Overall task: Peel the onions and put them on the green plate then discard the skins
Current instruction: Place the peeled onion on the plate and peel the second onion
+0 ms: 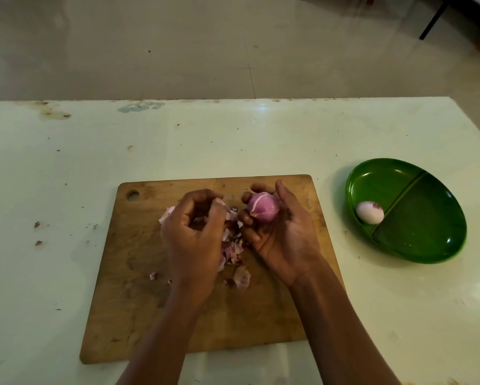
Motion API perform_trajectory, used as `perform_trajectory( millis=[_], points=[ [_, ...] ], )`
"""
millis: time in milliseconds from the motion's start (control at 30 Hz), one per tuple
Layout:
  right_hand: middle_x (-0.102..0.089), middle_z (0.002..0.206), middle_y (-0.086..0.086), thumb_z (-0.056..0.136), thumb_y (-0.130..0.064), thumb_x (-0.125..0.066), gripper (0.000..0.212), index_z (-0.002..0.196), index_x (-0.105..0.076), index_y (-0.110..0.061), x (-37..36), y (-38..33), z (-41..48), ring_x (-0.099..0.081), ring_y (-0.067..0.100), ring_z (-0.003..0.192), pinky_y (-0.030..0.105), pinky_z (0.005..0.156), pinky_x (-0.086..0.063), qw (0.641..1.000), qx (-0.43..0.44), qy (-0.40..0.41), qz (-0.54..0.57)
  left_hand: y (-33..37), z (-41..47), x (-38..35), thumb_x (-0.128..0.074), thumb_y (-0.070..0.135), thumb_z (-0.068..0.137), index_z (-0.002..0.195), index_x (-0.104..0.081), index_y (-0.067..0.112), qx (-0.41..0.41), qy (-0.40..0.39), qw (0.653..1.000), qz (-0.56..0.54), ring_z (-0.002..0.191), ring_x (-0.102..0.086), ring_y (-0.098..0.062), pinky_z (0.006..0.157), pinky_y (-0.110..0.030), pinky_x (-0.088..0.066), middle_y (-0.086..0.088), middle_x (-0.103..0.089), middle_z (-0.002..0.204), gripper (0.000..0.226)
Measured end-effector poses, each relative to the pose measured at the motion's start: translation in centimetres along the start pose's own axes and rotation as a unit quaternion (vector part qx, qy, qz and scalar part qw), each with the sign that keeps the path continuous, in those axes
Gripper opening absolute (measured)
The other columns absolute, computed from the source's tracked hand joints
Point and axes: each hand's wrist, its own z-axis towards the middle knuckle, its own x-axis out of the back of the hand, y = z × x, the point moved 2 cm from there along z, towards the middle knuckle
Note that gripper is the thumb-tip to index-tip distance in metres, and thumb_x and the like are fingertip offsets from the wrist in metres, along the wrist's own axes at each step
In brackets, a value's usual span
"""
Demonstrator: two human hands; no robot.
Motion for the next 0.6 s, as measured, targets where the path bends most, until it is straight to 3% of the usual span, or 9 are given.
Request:
perform_trajectory(
  millis=[67,167,300,467,600],
  points=[
    [-0.066,0.085,0.01,0.081,-0.037,-0.056,0.042,0.107,-0.053,-0.005,0.02,0.04,0.01,-0.058,0.019,0.067,0.024,0.056,-0.048,1.0,-0.011,0.018,-0.009,-0.03,-0.17,-0.17,-0.063,0.016,0.089,0.092,-0.067,0.015,-0.014,-0.016,1.0,0.008,0.073,-0.065,0.0,0.06,-0.008,-0.049,0.01,-0.066,0.078,0.005],
    [-0.07,0.084,0.011,0.075,-0.025,-0.058,0.038,0.105,-0.055,-0.003,0.12,-0.06,-0.05,-0.06,0.021,0.074,0.029,0.068,-0.049,0.999,0.004,0.04,-0.002,-0.15,-0.18,-0.09,-0.057,0.04,0.085,0.091,-0.066,0.017,-0.047,-0.021,0.999,0.017,0.075,-0.065,-0.007,0.061,-0.012,-0.051,0.009,-0.067,0.08,0.025],
    [-0.069,0.093,0.014,0.075,-0.018,-0.063,0.034,0.104,-0.062,-0.002,0.16,0.04,-0.15,-0.064,0.025,0.087,0.033,0.076,-0.058,0.998,0.016,0.054,-0.008,-0.12,0.0,-0.03,-0.057,0.044,0.082,0.088,-0.065,0.02,-0.103,-0.024,0.993,0.059,0.079,-0.063,-0.014,0.066,-0.033,-0.056,0.007,-0.064,0.083,0.026],
    [-0.063,0.11,0.022,0.073,-0.03,-0.065,0.05,0.114,-0.061,-0.001,0.05,-0.03,-0.03,-0.063,0.028,0.095,0.03,0.072,-0.058,0.998,0.012,0.061,-0.026,0.08,0.01,-0.03,-0.066,0.05,0.072,0.095,-0.064,0.019,-0.156,-0.063,0.981,0.095,0.086,-0.06,-0.012,0.073,-0.03,-0.055,0.012,-0.06,0.092,0.038],
    [-0.07,0.096,0.017,0.071,-0.046,-0.059,0.058,0.11,-0.061,-0.004,-0.02,-0.07,-0.06,-0.07,0.024,0.08,0.033,0.074,-0.059,0.997,-0.001,0.045,-0.055,-0.16,-0.26,-0.39,-0.071,0.049,0.07,0.108,-0.058,0.022,-0.203,-0.102,0.967,0.114,0.098,-0.055,-0.011,0.083,-0.029,-0.05,0.009,-0.059,0.105,0.049]
  ],
)
